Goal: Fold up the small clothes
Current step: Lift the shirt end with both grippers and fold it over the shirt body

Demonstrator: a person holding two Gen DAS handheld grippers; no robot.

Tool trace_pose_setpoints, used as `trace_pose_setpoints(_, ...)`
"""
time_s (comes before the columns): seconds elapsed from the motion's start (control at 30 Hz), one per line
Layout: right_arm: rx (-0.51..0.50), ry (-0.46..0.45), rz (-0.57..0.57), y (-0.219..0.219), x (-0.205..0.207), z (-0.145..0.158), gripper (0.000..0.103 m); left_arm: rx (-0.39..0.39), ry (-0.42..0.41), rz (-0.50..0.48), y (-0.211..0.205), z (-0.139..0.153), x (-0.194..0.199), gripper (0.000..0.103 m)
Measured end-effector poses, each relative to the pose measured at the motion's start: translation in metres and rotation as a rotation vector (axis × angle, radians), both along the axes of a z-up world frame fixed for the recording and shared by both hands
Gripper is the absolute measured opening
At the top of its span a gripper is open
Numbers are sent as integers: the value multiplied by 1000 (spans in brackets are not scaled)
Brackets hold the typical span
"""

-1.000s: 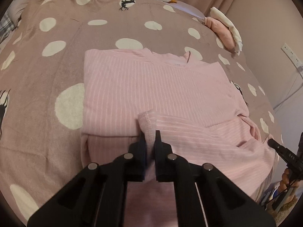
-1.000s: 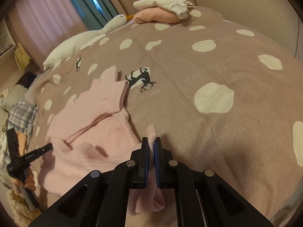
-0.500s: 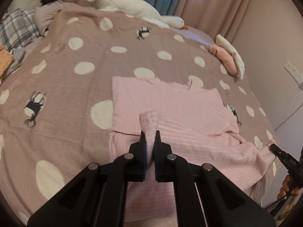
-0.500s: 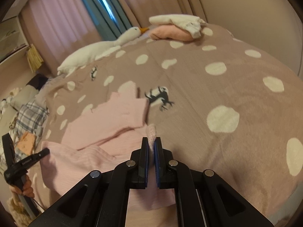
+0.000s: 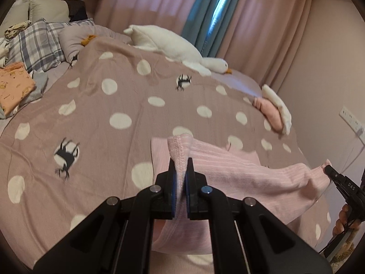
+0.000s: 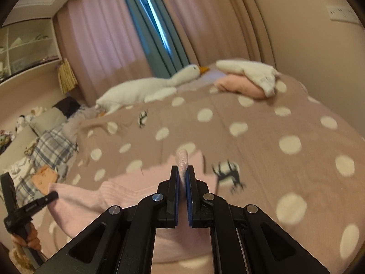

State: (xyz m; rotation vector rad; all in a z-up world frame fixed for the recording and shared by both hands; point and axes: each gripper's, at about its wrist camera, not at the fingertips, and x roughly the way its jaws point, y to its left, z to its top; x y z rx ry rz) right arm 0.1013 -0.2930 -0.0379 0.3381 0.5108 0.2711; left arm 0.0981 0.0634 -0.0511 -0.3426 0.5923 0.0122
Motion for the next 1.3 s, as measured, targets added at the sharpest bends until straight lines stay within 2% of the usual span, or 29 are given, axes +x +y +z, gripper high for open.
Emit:
trace_pose_setpoints(0.17,-6,-28,11,12,38,13,6,12,-10,41,10,9,31,5)
trace_pose_setpoints(0.3,-33,-9,-7,22,72,10,6,8,24,61,18,4,70,5)
trace_pose_setpoints(0.5,-72,90,-5,36,124,-21,6,13,129,87,26,-26,126,5)
trace_pose_setpoints(0.77,-119,269,-11,52,179,-82,6,24,270,103,33,-74,171,5)
trace_pose_setpoints(0.97,-95,375,-35,52,198,-127,6,49,365,138,40,-112,190,5)
trace_pose_setpoints(1.1,-76,394,-40,49,203,-139,6,51,387,137,40,-125,195,5)
trace_pose_setpoints(1.3,-125,364,-55,52,198,-139,6,94,399,141,36,-130,194,9)
